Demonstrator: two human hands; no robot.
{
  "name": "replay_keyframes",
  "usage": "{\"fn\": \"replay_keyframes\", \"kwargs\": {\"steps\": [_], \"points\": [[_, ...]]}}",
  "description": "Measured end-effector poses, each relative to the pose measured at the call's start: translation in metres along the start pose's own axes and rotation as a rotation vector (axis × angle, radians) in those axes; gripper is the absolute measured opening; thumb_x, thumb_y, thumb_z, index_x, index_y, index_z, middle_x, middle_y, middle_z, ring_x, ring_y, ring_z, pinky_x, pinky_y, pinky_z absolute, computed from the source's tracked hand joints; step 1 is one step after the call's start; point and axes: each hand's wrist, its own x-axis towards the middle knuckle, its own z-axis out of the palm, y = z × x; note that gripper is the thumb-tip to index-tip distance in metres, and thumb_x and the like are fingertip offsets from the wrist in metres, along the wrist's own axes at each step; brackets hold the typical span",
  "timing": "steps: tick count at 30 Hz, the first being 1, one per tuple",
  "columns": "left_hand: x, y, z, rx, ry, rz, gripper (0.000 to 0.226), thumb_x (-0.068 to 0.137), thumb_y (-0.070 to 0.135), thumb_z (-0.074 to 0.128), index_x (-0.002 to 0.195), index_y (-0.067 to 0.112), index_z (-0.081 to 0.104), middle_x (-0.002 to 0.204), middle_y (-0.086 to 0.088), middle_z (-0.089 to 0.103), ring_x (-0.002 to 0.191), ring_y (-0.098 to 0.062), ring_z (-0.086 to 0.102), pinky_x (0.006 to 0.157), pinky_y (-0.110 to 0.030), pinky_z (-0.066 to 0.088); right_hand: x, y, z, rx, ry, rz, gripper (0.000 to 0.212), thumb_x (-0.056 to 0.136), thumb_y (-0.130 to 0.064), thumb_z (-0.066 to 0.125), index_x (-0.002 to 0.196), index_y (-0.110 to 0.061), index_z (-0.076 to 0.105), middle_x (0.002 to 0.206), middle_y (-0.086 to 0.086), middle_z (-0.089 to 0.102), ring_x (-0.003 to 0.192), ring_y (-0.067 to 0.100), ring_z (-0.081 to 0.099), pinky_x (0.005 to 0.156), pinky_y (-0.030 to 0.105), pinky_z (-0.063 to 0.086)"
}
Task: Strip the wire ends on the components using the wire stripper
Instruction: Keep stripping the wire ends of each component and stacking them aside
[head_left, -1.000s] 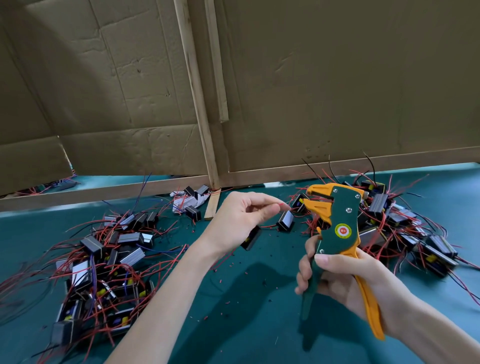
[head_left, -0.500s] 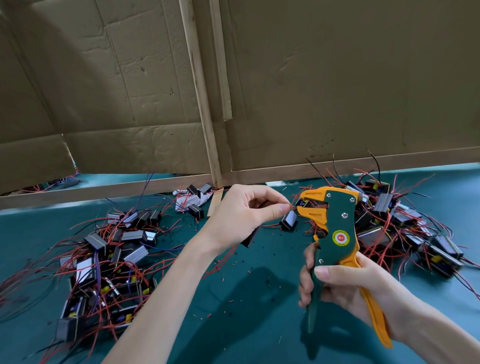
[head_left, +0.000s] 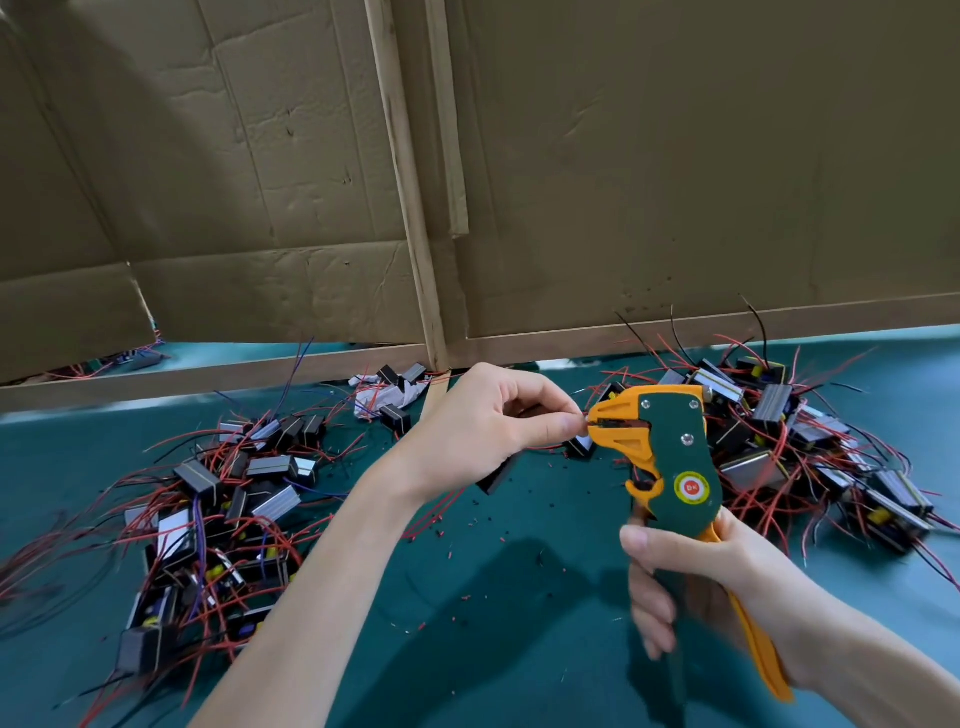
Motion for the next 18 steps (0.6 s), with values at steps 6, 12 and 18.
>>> {"fn": "replay_keyframes", "kwargs": {"steps": [6, 12, 18], "points": [[0.002, -0.006, 0.004, 0.09, -0.028, -0.061, 0.008, 0.087, 0.02, 0.07, 0.08, 0.018, 0.072, 0.061, 0.016, 0.06, 0.056, -0.002, 0.045, 0.058, -0.016, 0.037, 0.002, 0.008, 0.013, -0.021, 0.217, -0.002, 0.057, 0.053, -0.042, 0.088, 0.056, -0.013, 0.04, 0.043, 0.008, 0.028, 0.032, 0.018, 0.031, 0.039, 0.027, 0.036], [0.002, -0.008, -0.003, 0.075, 0.022, -0.074, 0.005, 0.086, 0.018, 0.07, 0.082, 0.017, 0.071, 0.069, 0.009, 0.065, 0.065, -0.003, 0.054, 0.066, -0.016, 0.043, 0.007, 0.005, 0.001, 0.195, -0.188, 0.016, 0.037, 0.068, -0.022, 0.088, 0.095, -0.007, 0.067, 0.082, 0.023, 0.062, 0.078, 0.039, 0.063, 0.079, 0.049, 0.053], [0.004, -0.004, -0.012, 0.132, 0.158, 0.002, 0.006, 0.087, 0.014, 0.07, 0.081, 0.013, 0.071, 0.066, 0.012, 0.062, 0.061, -0.004, 0.047, 0.063, -0.014, 0.038, 0.014, 0.012, -0.01, 0.22, -0.109, 0.035, 0.036, 0.069, -0.016, 0.087, 0.098, -0.007, 0.067, 0.085, 0.025, 0.062, 0.08, 0.04, 0.063, 0.081, 0.05, 0.052]]}}
